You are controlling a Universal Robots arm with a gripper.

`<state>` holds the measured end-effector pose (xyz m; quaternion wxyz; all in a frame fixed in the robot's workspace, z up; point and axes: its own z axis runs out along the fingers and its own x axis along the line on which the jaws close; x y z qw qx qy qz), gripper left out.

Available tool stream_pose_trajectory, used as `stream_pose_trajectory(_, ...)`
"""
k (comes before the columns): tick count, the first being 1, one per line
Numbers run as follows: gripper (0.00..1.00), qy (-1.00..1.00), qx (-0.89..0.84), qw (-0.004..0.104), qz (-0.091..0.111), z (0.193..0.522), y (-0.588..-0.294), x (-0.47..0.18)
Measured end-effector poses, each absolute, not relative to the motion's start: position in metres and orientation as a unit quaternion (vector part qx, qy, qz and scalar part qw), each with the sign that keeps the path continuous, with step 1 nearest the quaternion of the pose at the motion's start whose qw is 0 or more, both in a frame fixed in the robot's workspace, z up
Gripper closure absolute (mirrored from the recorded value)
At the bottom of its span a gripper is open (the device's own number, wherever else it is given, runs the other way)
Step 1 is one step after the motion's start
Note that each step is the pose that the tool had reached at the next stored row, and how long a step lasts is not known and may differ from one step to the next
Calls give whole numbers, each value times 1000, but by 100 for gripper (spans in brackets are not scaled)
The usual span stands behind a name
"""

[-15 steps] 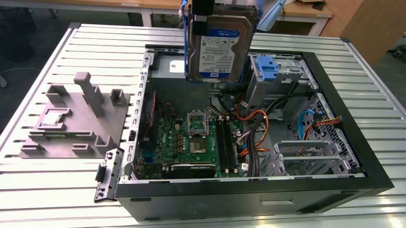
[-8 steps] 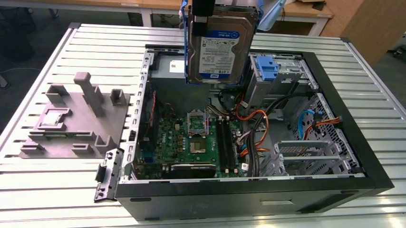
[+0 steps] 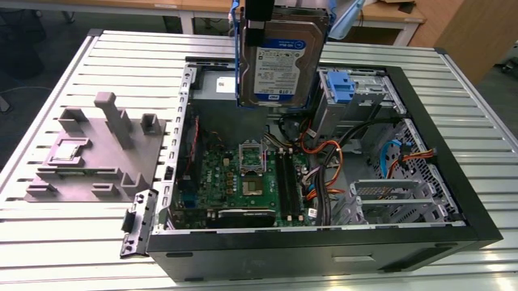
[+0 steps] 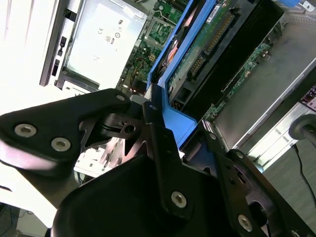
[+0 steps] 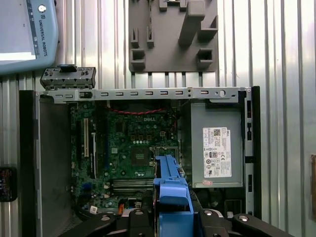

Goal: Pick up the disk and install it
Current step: 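Insert the disk into the insertion slot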

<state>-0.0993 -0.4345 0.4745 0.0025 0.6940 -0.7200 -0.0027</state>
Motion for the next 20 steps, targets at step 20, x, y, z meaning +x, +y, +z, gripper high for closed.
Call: stream_pose_trajectory(20,64,-720,694,3,-2,474,-441,-74)
